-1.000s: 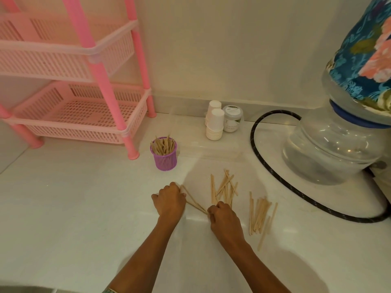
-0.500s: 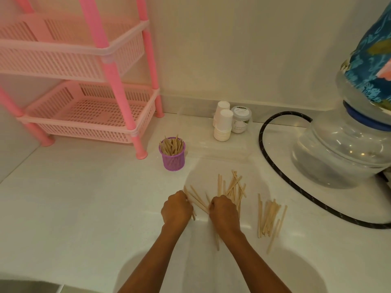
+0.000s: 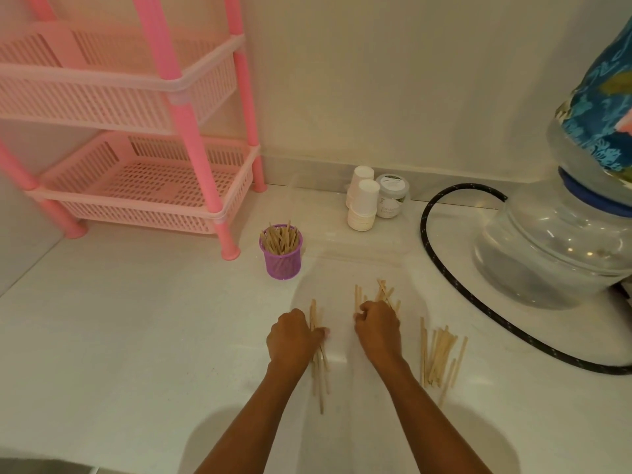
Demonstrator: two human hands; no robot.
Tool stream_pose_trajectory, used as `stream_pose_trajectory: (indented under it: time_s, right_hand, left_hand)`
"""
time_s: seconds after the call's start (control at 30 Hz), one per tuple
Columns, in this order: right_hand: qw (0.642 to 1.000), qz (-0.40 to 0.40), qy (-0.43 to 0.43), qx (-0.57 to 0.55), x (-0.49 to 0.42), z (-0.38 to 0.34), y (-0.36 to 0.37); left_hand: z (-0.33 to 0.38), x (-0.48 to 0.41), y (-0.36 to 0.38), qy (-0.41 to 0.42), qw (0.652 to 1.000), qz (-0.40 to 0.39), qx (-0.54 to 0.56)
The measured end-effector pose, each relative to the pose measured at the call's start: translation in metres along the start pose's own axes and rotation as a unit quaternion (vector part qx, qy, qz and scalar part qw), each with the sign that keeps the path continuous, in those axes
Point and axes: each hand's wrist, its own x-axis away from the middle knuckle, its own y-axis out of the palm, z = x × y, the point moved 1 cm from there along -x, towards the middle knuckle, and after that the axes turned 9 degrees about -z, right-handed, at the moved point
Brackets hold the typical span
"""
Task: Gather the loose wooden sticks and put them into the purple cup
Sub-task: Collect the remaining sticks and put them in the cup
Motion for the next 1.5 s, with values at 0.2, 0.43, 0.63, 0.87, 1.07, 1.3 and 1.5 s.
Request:
stream_pose_trajectory:
  time_s: [0.2,0.43,0.63,0.87,1.07,1.3,1.5]
  right_hand:
    - [0.993,-0.012,0.015,0.112,0.000,0.005,0.000]
    - [0.987,-0.019,-0.044,0.151,0.011,-0.006,0.020]
    - [0.989,-0.020,-0.069,0.129,0.016,-0.013,0.026]
    - [0.994,-0.025,-0.008,0.105,0.007,-0.017,0.016]
    - [0.991,-0.049,0.006,0.125,-0.002,-0.026,0.016]
    - [0.987,-0.039,-0.008,0.154,-0.003,-0.031,0.018]
    - [0.984,-0.052,-0.013,0.170,-0.008,-0.036,0.015]
  left_hand:
    - [0.007,-0.005,0.002,-0.001,0.999,-0.010,-0.031]
    - [0.011,-0.009,0.001,-0.002,1.000,-0.008,0.008]
    - [0.010,-0.012,0.002,-0.005,1.000,-0.003,0.027]
    - [0.011,-0.013,0.002,-0.002,1.000,-0.008,-0.011]
    - [0.012,-0.013,0.003,-0.015,0.999,-0.028,-0.031]
    - [0.015,-0.012,0.007,-0.022,0.999,-0.029,-0.018]
    - [0.019,-0.014,0.009,-0.010,1.000,-0.025,-0.013]
